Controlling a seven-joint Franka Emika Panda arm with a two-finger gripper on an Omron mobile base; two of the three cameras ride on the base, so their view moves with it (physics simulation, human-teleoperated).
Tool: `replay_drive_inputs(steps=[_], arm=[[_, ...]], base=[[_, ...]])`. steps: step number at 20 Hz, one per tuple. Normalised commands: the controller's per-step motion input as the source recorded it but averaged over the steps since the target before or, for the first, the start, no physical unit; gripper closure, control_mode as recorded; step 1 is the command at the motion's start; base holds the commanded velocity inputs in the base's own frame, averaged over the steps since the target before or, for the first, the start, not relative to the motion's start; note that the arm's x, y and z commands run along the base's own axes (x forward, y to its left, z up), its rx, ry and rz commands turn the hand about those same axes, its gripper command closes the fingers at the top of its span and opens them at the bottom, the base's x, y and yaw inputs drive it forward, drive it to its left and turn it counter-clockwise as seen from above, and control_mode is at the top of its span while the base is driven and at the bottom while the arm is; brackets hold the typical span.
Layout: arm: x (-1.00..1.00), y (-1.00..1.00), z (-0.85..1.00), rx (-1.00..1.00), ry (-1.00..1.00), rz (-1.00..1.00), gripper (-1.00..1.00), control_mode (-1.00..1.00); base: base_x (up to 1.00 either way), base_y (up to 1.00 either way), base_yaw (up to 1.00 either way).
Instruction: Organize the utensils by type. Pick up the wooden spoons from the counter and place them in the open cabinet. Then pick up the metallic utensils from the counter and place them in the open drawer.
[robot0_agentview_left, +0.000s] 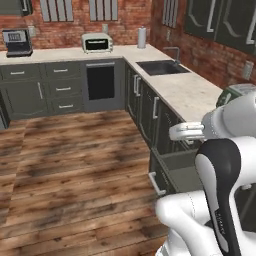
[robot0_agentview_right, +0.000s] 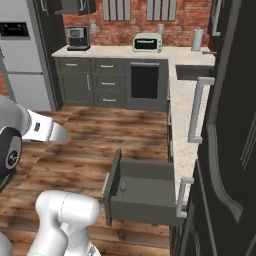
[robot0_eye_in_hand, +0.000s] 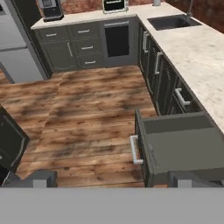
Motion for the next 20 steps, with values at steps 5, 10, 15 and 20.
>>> replay_drive_inputs(steps=[5, 10, 15, 20], arm=[[0.0, 0.0, 0.0, 0.0, 0.0, 0.0, -1.0, 1.0], [0.0, 0.0, 0.0, 0.0, 0.0, 0.0, -1.0, 1.0], [0.0, 0.0, 0.0, 0.0, 0.0, 0.0, -1.0, 1.0], [0.0, 0.0, 0.0, 0.0, 0.0, 0.0, -1.0, 1.0]], base=[[0.0, 0.49, 0.16], [0.08, 0.72, 0.23], [0.08, 0.76, 0.46], [0.0, 0.51, 0.67]])
